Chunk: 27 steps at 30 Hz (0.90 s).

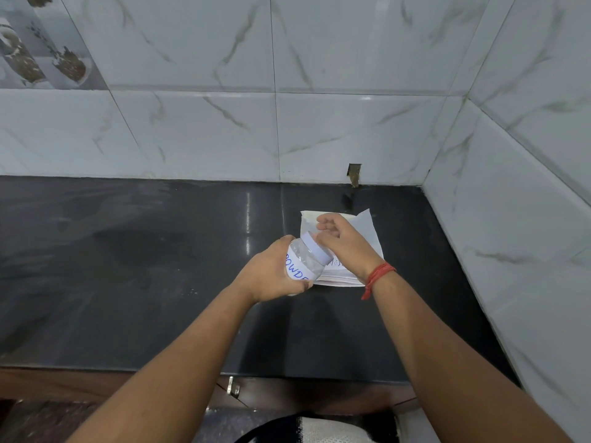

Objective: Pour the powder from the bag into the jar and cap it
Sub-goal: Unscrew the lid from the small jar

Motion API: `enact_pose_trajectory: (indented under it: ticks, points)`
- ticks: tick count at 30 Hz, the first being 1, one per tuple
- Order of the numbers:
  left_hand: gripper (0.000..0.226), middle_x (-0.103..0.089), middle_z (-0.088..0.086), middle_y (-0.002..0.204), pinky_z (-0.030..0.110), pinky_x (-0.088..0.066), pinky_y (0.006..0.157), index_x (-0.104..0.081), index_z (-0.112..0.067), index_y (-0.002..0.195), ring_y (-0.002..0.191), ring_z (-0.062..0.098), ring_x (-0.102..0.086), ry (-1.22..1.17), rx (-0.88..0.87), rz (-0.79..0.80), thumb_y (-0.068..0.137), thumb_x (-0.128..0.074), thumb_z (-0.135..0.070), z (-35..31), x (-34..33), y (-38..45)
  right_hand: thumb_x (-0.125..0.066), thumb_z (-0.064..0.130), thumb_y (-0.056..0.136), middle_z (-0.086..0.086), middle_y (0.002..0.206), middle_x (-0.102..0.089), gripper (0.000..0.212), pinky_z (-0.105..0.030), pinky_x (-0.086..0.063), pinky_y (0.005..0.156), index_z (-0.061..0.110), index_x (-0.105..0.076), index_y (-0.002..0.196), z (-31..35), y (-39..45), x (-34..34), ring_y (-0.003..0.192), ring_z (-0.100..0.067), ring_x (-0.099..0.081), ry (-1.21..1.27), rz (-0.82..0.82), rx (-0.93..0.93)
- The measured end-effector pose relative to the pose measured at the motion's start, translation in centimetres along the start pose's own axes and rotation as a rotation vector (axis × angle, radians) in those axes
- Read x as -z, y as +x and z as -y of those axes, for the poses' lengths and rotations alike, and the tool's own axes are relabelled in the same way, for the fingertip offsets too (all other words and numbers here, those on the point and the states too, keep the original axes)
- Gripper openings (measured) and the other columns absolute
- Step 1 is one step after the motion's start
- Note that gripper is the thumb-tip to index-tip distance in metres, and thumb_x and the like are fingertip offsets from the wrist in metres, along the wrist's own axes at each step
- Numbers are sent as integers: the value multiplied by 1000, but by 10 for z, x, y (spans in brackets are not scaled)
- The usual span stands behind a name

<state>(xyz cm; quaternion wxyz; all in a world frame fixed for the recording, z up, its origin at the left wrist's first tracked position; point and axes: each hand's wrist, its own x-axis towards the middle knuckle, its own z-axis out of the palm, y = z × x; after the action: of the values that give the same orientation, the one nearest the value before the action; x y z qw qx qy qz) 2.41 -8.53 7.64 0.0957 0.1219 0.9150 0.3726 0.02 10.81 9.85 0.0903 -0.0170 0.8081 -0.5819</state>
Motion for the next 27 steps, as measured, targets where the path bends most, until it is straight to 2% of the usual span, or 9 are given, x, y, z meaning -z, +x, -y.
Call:
enact_pose_trajectory:
  ticks: [3, 4, 7, 10, 12, 14, 19, 24, 27]
  points:
    - [55, -66, -14, 102, 36, -58, 79, -49, -35, 112, 88, 10, -67, 3, -4, 2, 67, -81, -40, 1, 0, 1, -59, 38, 97, 4, 113, -61, 40, -21, -46, 76, 21, -48, 132, 0, 0, -2, 104, -15, -59, -114, 17, -59]
    - [56, -66, -14, 102, 36, -58, 79, -49, -36, 112, 88, 10, -67, 6, -1, 4, 67, -81, -41, 2, 0, 1, -57, 34, 98, 3, 114, -61, 38, -22, -46, 76, 22, -48, 133, -1, 1, -1, 103, -14, -59, -104, 35, -65]
    - [59, -66, -15, 102, 35, -58, 79, -48, -37, 113, 89, 9, -67, 12, 5, 6, 64, -79, -46, 4, -1, 2, -54, 17, 96, -1, 133, -57, 38, -22, -45, 79, 24, -47, 133, -2, 4, 0, 114, -17, -57, 31, 13, -52]
    - [58, -65, -15, 103, 32, -57, 77, -48, -37, 113, 89, 10, -67, 9, -14, 7, 64, -79, -46, 4, -1, 4, -59, 35, 98, 0, 133, -54, 43, -18, -44, 78, 23, -44, 137, 1, 4, -1, 118, -19, -56, -66, 6, -59]
    - [57, -65, -15, 102, 29, -55, 74, -48, -37, 112, 88, 9, -67, 10, -27, 8, 65, -80, -44, 4, -1, 5, -58, 49, 96, -2, 132, -57, 53, -23, -48, 84, 24, -41, 140, -1, 5, -2, 116, -22, -59, -204, 47, -81]
    - [56, -64, -15, 102, 26, -53, 73, -48, -38, 111, 88, 8, -66, 9, -34, 13, 65, -80, -44, 4, 0, 7, -55, 53, 96, -5, 132, -60, 56, -28, -48, 91, 24, -41, 141, -2, 6, -2, 115, -24, -61, -295, 83, -97]
    - [60, -63, -15, 104, 27, -54, 73, -49, -37, 115, 89, 9, -66, 17, -60, 12, 65, -80, -46, 5, 0, 9, -60, 49, 94, -5, 126, -65, 50, -29, -52, 89, 26, -46, 137, 0, 7, 1, 111, -23, -63, -262, 52, -83]
    - [59, -61, -17, 106, 31, -56, 76, -49, -38, 114, 90, 7, -66, 24, -79, 0, 65, -80, -48, 7, 1, 14, -64, 35, 95, 4, 109, -66, 40, -18, -47, 73, 29, -52, 132, 0, 6, 4, 102, -13, -62, -144, 50, -50]
    - [59, -61, -17, 105, 36, -58, 78, -49, -39, 113, 90, 7, -66, 20, -79, -4, 64, -80, -49, 9, 2, 15, -64, 27, 95, 5, 109, -67, 34, -19, -48, 76, 28, -58, 128, 0, 8, 4, 103, -12, -63, -48, 55, -26]
